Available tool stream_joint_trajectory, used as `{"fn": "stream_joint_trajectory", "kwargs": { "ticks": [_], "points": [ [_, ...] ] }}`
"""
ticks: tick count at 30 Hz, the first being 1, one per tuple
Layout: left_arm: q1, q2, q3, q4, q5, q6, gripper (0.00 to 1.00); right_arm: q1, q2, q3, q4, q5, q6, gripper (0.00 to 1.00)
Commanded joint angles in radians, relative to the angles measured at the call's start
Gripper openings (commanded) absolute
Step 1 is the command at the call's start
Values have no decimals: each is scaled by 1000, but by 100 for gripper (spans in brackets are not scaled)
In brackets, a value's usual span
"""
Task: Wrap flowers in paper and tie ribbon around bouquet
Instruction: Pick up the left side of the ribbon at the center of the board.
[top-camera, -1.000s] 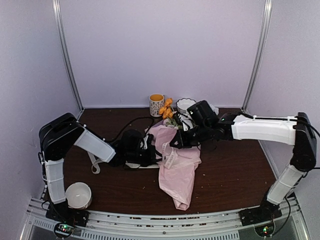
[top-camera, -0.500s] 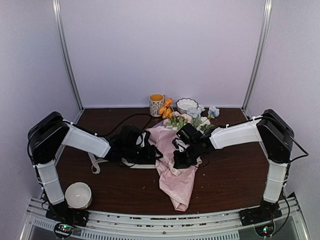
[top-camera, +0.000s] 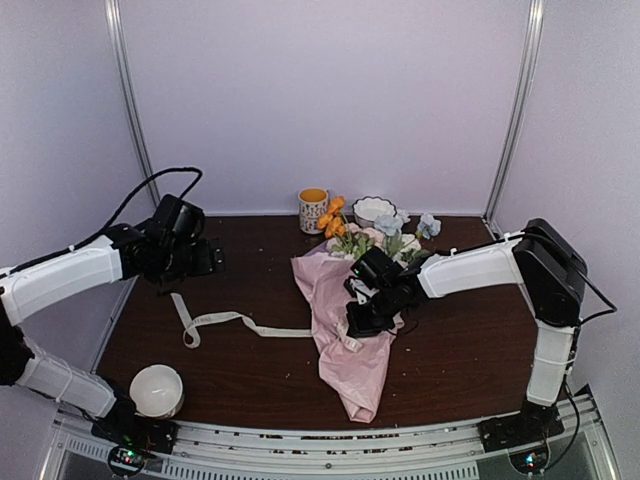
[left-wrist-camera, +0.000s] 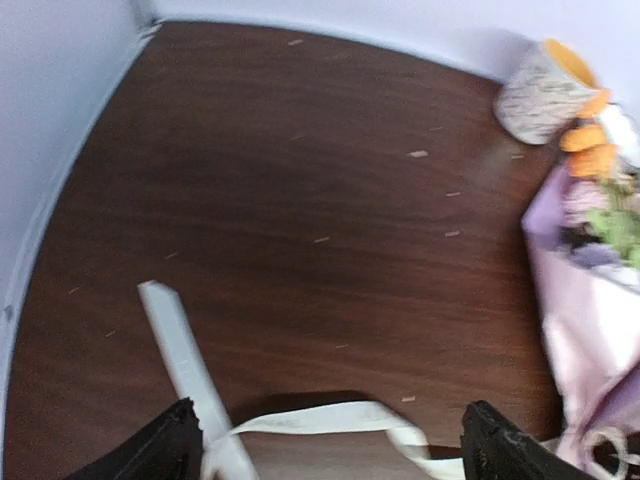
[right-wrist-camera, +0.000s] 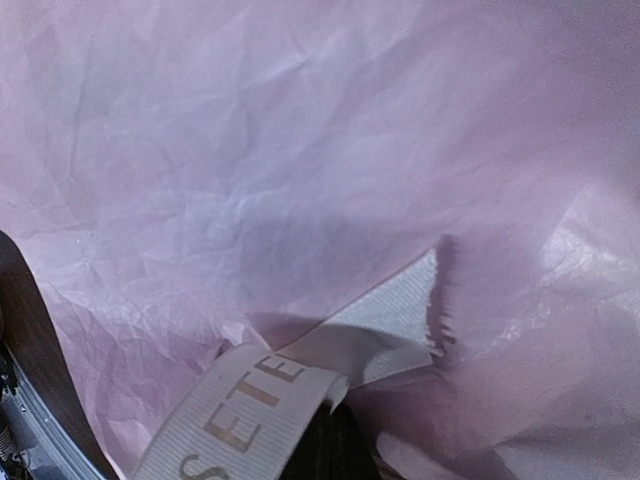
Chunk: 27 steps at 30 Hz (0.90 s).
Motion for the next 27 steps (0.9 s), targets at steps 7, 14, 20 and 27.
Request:
{"fn": "stream_joint_trajectory", "kwargs": {
  "ticks": [7, 14, 20, 27],
  "points": [
    [113, -149, -378, -123, 94, -226, 70, 14, -5, 23, -43, 53, -35, 0],
    [132, -64, -434, -98, 92, -212, 55, 16, -11, 21, -43, 52, -42, 0],
    [149, 24, -431, 15, 119, -162, 48, 16, -20, 23, -55, 62, -48, 0],
    [162, 72, -428, 78, 145, -107, 5, 17, -24, 21, -58, 68, -46, 0]
  ]
}}
